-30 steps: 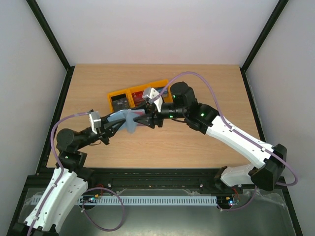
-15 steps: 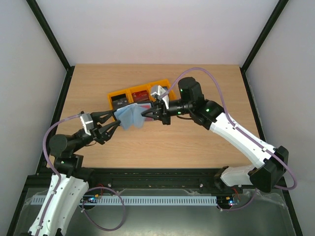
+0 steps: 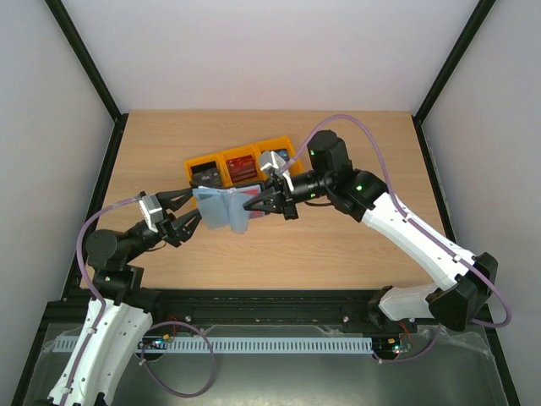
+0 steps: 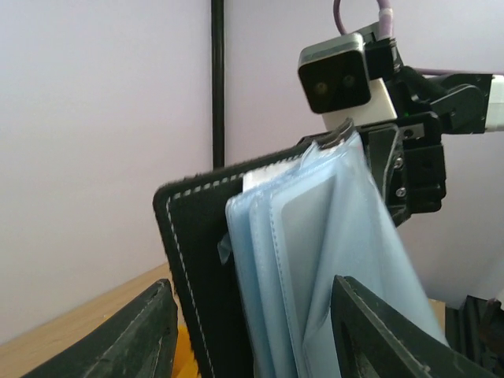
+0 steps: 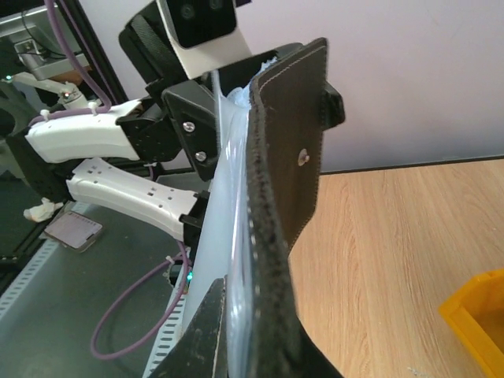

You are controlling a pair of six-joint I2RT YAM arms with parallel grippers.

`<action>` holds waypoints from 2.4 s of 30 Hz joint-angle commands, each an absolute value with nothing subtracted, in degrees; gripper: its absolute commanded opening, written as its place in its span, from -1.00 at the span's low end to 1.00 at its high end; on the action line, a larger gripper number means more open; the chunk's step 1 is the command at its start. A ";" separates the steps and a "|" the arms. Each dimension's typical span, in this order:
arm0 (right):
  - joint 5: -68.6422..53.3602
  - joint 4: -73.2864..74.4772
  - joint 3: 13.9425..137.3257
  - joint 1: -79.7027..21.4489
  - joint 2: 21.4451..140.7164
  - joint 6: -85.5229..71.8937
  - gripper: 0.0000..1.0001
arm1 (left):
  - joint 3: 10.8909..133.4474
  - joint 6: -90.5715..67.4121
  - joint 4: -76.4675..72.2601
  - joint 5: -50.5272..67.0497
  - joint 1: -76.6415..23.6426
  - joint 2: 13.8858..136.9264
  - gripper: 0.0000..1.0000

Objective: Take the credit cards out of the card holder

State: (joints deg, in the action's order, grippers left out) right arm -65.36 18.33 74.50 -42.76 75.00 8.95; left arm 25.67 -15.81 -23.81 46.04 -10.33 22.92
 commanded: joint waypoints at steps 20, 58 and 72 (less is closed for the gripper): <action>-66.87 28.38 79.97 -42.97 75.55 17.06 -0.97 | 27.06 -14.73 -21.78 47.91 -18.37 24.54 -0.06; -53.62 16.27 74.36 -43.42 72.56 6.32 -0.97 | 26.71 -17.83 -24.00 36.06 -14.99 23.82 0.25; -53.18 19.00 74.95 -43.42 72.42 7.83 -0.97 | 27.57 -13.75 -22.72 41.27 -11.02 22.52 0.37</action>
